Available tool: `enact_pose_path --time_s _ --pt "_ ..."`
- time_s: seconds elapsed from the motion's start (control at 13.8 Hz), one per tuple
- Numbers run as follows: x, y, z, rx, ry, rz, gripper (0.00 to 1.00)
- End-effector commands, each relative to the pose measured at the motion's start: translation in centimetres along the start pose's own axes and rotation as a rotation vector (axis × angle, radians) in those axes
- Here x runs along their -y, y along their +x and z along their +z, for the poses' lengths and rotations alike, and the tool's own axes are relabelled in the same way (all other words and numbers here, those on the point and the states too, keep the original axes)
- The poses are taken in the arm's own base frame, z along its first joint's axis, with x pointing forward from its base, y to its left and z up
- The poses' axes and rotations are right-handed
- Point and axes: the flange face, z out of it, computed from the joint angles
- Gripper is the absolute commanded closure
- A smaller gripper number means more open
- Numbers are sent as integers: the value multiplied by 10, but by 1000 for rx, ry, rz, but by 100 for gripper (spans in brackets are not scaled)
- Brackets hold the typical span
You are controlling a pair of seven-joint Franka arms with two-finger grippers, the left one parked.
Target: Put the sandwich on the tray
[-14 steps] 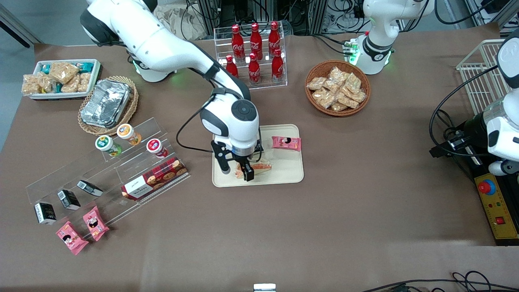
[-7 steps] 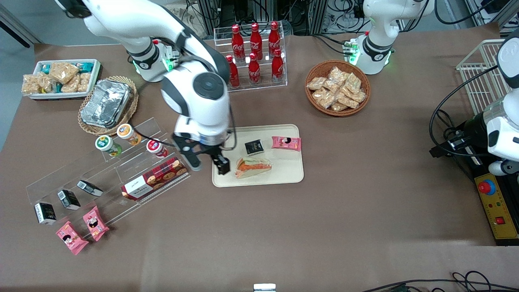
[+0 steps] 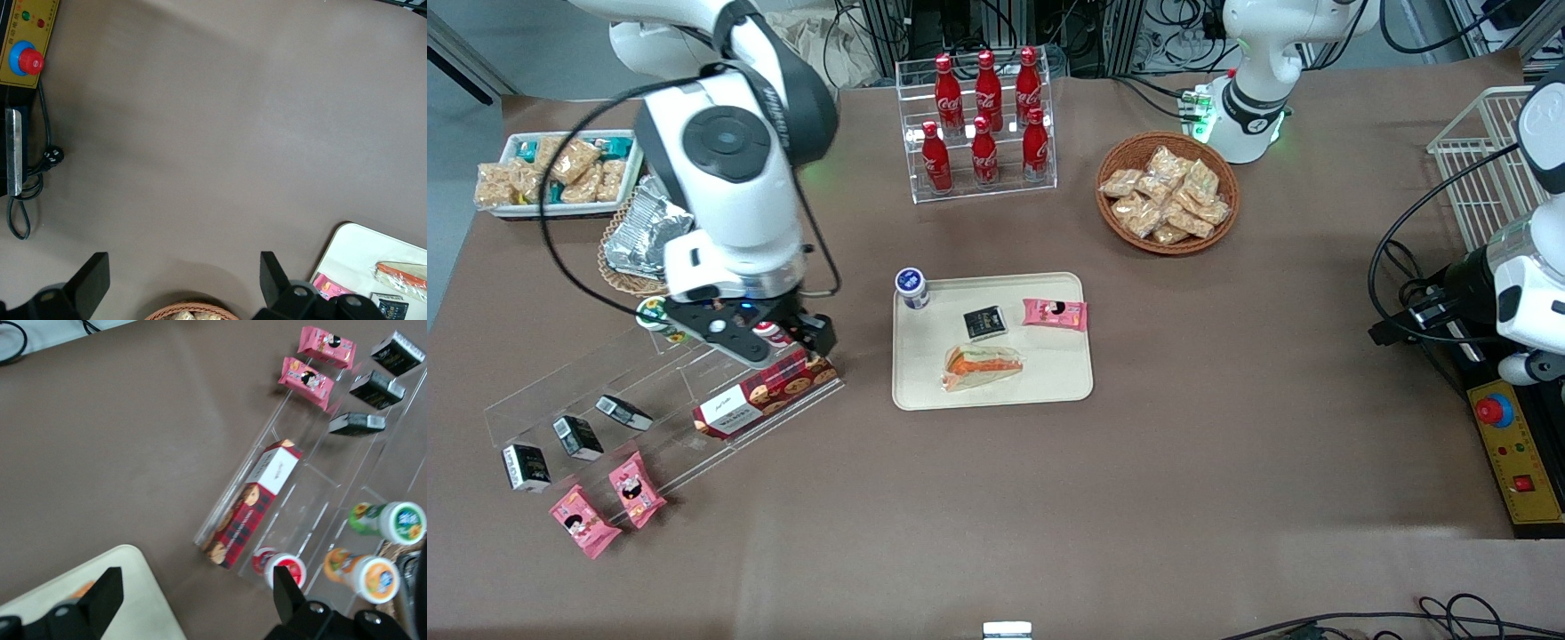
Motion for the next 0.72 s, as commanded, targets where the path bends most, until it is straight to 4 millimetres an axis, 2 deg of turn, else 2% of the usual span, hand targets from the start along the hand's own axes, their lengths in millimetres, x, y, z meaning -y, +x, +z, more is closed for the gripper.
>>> enact_pose_path --time_s 0.0,0.43,0.65 --pt "-60 15 -3 37 14 -93 0" --pt "-178 80 5 71 71 -247 0" --pt "-220 99 3 70 121 -353 0"
